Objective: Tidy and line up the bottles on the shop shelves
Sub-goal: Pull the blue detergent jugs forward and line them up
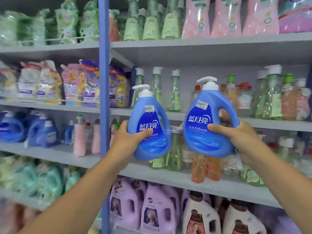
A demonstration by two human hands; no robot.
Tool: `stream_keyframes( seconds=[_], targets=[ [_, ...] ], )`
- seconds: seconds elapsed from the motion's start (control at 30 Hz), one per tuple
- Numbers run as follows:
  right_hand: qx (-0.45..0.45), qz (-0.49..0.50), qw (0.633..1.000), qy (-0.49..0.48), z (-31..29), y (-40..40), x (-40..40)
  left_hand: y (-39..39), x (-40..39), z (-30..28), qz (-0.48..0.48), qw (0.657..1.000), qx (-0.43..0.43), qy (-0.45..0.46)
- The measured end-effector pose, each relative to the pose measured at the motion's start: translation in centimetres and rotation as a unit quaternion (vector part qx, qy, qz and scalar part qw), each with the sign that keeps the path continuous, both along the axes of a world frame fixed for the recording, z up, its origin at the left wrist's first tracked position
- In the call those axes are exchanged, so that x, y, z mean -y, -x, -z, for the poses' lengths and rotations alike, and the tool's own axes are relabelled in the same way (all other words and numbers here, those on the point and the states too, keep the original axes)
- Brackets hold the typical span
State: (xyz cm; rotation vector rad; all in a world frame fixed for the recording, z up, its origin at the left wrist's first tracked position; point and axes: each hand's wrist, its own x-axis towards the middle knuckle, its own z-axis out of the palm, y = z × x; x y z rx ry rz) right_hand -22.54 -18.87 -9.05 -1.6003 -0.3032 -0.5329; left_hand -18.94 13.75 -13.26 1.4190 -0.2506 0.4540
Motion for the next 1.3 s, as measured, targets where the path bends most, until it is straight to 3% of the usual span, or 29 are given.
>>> stream_keyframes(
  seconds=[0.2,0.4,0.67,0.97,1.3],
  targets=[
    [-0.031,-0.111,0.993,-0.031,6.7,-1.3,-11.7,5.5,-12.5,6.4,-0.105,0.992,-0.048,0.050],
    [-0.062,-0.199,0.978,-0.002,9.7,-3.1,-26.8,8.8,-25.3,9.1,-0.173,0.984,-0.035,0.030],
    [-0.080,-0.174,0.980,-0.049,14.8,-5.9,-48.6,8.8,-43.3,10.6,-0.234,0.972,-0.035,0.007],
    [-0.087,-0.141,0.986,-0.024,15.3,-13.7,-62.2,1.3,-57.5,11.6,-0.244,0.967,-0.070,0.011],
    [-0.056,-0.059,0.997,0.007,17.6,-28.1,-70.4,-14.9,-64.6,13.2,-0.225,0.972,-0.067,-0.026]
  ],
)
